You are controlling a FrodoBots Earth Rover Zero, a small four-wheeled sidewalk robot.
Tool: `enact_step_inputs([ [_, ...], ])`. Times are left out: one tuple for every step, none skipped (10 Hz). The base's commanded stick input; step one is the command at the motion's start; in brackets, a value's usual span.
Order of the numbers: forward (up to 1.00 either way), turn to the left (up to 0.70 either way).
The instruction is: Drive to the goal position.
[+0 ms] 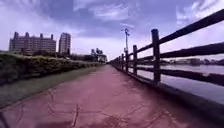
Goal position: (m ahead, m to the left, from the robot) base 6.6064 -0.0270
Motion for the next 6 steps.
enact_step_inputs([
  [1.00, 0.00],
  [1.00, 0.00],
  [1.00, 0.00],
  [1.00, 0.00],
  [1.00, 0.07],
  [1.00, 0.26],
])
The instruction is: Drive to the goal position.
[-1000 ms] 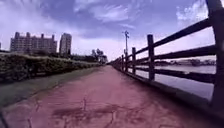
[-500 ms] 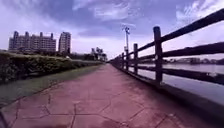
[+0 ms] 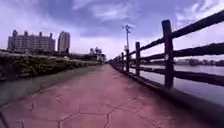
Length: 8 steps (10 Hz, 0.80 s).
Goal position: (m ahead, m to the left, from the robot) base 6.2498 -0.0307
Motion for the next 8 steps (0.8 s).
enact_step_inputs([
  [1.00, 0.33],
  [1.00, 0.24],
  [1.00, 0.13],
  [1.00, 0.00],
  [1.00, 0.00],
  [1.00, 0.00],
  [1.00, 0.00],
  [1.00, 0.00],
])
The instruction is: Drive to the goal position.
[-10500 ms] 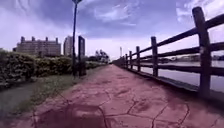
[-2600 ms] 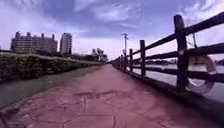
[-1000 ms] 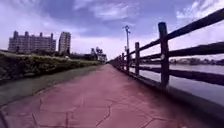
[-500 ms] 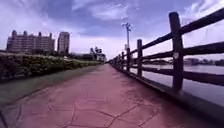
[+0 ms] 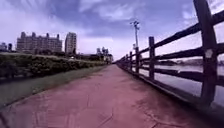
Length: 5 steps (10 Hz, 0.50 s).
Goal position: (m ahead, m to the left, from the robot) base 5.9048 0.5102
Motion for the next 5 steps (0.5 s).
enact_step_inputs([
  [1.00, 0.00],
  [1.00, 0.00],
  [1.00, 0.00],
  [1.00, 0.00],
  [1.00, 0.11],
])
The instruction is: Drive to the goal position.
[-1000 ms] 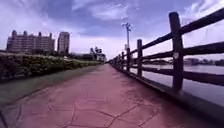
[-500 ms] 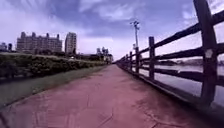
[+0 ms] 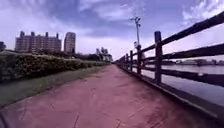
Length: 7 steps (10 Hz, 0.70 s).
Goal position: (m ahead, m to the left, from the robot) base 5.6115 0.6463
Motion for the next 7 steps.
enact_step_inputs([
  [1.00, 0.21],
  [1.00, 0.11],
  [1.00, 0.00],
  [1.00, 0.00],
  [1.00, 0.00],
  [1.00, 0.00],
  [1.00, 0.00],
])
